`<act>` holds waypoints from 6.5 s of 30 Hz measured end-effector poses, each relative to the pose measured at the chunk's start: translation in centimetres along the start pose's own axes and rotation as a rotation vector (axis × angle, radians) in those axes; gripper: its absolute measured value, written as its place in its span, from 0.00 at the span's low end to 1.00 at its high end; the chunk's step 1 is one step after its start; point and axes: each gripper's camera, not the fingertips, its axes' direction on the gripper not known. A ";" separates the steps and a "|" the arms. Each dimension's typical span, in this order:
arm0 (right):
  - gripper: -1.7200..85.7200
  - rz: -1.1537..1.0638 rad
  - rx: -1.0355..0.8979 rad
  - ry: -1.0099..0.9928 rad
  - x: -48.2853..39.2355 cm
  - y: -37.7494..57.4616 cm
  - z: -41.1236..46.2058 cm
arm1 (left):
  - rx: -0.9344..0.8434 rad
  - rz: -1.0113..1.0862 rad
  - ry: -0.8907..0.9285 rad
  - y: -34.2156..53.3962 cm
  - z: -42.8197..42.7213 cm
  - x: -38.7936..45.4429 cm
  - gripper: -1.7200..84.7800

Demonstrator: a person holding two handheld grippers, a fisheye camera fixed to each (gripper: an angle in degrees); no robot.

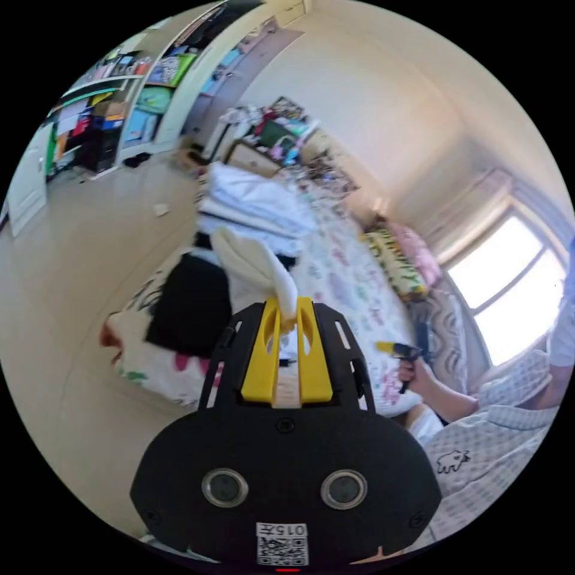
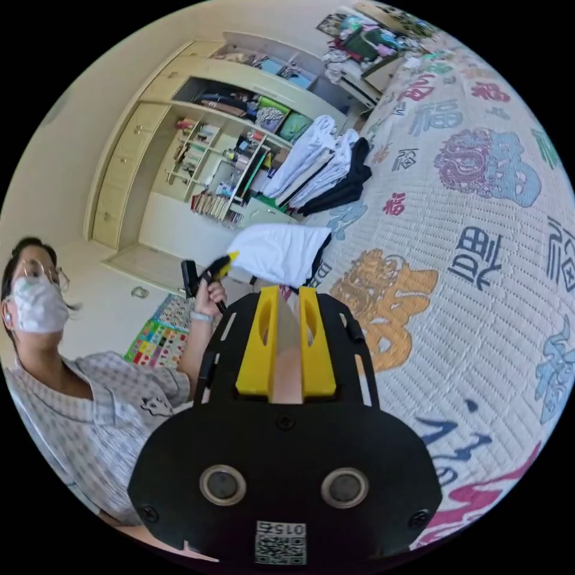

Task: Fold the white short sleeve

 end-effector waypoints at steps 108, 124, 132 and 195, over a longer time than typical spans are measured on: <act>0.03 0.403 0.293 0.151 -31.2 22.9 -55.9 | -0.809 0.532 0.568 30.6 76.2 -2.1 0.05; 0.03 0.423 0.492 0.342 -34.2 27.1 -64.9 | -0.591 0.462 0.456 32.1 78.1 -7.6 0.11; 0.05 0.229 0.194 0.463 -32.6 11.0 -62.0 | -0.556 0.665 0.425 35.8 80.1 -3.1 0.11; 0.03 -0.173 1.094 1.047 -74.0 35.2 -45.2 | 0.440 0.742 0.429 43.4 36.6 17.7 0.01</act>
